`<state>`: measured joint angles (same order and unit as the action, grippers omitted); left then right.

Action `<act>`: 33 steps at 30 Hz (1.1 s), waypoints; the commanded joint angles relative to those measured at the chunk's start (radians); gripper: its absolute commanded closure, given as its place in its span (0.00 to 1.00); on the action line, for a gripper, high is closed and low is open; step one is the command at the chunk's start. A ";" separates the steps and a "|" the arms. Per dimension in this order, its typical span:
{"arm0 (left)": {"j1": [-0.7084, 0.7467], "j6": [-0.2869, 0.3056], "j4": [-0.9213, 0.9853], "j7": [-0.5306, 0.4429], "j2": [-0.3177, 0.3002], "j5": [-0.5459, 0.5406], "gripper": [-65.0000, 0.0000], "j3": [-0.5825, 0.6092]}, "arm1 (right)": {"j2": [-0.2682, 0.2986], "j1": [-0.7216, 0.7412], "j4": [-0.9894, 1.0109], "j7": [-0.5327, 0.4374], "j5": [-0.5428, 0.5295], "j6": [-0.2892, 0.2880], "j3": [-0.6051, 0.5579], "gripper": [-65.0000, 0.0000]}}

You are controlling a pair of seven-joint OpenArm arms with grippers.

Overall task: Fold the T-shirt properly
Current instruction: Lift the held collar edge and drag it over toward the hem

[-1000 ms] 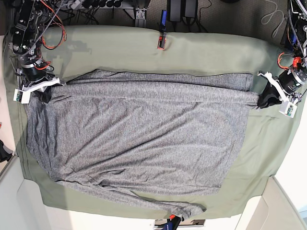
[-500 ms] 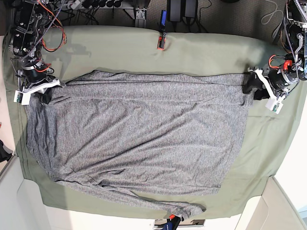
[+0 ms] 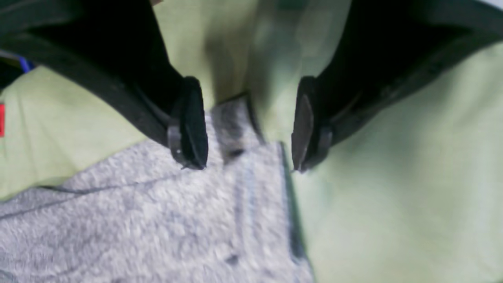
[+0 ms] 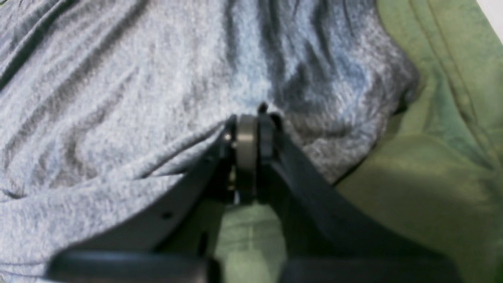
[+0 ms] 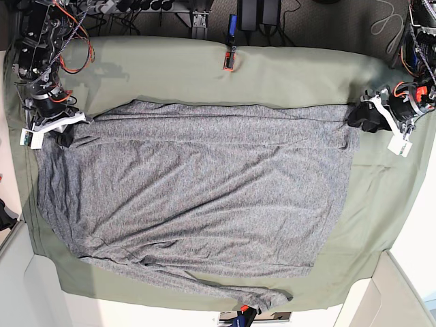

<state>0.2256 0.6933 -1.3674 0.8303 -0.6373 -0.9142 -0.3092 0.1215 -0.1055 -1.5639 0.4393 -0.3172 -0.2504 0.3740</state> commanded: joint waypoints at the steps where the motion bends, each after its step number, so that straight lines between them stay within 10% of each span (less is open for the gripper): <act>1: -0.001 0.005 -0.012 -0.013 -0.006 -0.017 0.44 -0.009 | 0.011 0.008 -0.016 -0.019 -0.009 0.000 0.006 1.00; 8: 0.010 0.005 -0.012 -0.010 0.087 0.048 0.45 -0.009 | 0.011 0.008 -0.016 -0.016 -0.008 0.000 0.006 1.00; 13: 0.010 0.005 -0.013 -0.010 0.104 0.058 1.00 -0.009 | 0.011 0.008 -0.016 -0.016 -0.008 0.000 0.006 1.00; 33: -0.015 0.005 -0.137 0.039 -0.064 -0.034 1.00 -0.126 | 0.014 0.056 -0.032 -0.002 -0.053 -0.026 0.135 1.00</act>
<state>0.2218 0.6968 -1.4921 0.8890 -0.6735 -0.9497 -0.4248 0.1188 -0.0685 -1.5761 0.4732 -0.3702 -0.2859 0.4999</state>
